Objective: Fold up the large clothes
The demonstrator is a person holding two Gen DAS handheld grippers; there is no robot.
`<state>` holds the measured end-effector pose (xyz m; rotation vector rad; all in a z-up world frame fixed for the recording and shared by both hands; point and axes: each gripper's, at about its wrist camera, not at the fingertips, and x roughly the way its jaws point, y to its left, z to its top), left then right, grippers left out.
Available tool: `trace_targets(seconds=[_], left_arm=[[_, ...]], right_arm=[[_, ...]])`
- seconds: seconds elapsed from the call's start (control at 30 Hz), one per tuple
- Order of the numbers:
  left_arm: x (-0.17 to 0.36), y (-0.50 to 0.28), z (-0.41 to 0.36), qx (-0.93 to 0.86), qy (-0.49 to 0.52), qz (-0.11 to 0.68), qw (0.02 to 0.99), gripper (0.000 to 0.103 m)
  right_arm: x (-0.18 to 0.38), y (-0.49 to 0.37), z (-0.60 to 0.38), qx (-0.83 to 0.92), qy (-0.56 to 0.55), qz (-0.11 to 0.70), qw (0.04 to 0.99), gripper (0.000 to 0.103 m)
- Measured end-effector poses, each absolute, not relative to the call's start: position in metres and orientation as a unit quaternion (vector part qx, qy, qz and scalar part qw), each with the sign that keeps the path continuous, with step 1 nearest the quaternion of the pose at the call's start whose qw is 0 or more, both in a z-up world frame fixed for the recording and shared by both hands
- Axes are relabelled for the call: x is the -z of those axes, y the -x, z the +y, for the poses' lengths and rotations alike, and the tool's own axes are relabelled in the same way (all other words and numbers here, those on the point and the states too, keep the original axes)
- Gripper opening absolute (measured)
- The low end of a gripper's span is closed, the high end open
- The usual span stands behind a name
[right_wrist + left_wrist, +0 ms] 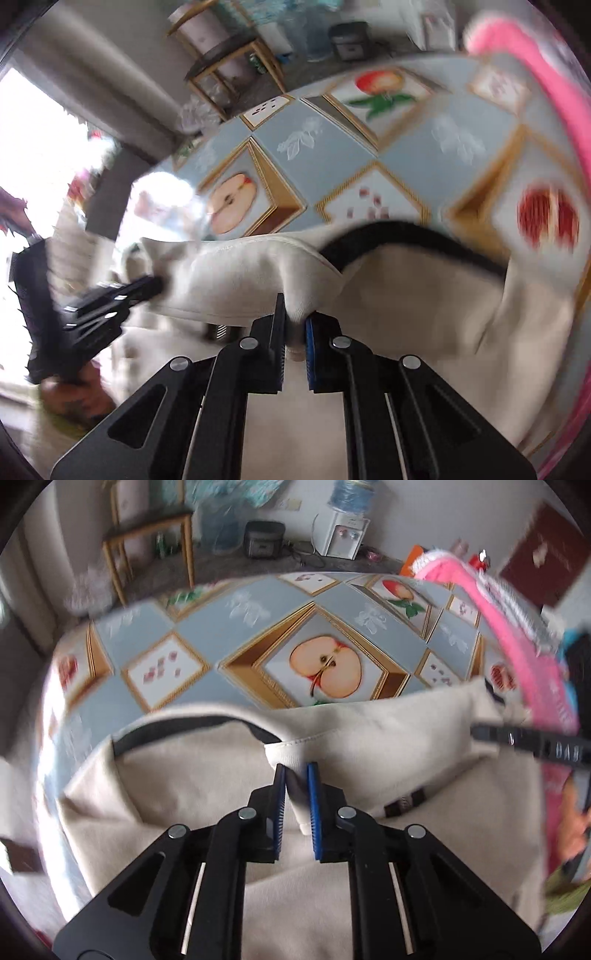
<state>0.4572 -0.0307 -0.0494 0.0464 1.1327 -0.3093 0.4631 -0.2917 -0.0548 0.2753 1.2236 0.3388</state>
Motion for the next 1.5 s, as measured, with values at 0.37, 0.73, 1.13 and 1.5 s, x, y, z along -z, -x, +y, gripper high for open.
trace_targets(seconds=[0.37,0.73,1.13,1.5], left_arm=[[0.062,-0.442,-0.037,0.159,-0.109,0.529,0.826,0.012],[0.061,-0.438,-0.037,0.166,-0.119,0.519,0.830,0.012],[0.029,-0.433,-0.044,0.202,-0.086,0.479,0.850,0.014],[0.064,-0.435,-0.054,0.193,-0.100,0.500,0.838,0.014]], right_arm=[[0.058,-0.432,-0.315,-0.174,-0.103,0.579,0.789,0.026],[0.018,-0.435,-0.230,-0.232,-0.053,0.498,0.834,0.027],[0.059,-0.440,-0.199,-0.209,0.020,0.540,0.815,0.027],[0.062,-0.436,-0.283,-0.154,-0.005,0.546,0.823,0.022]])
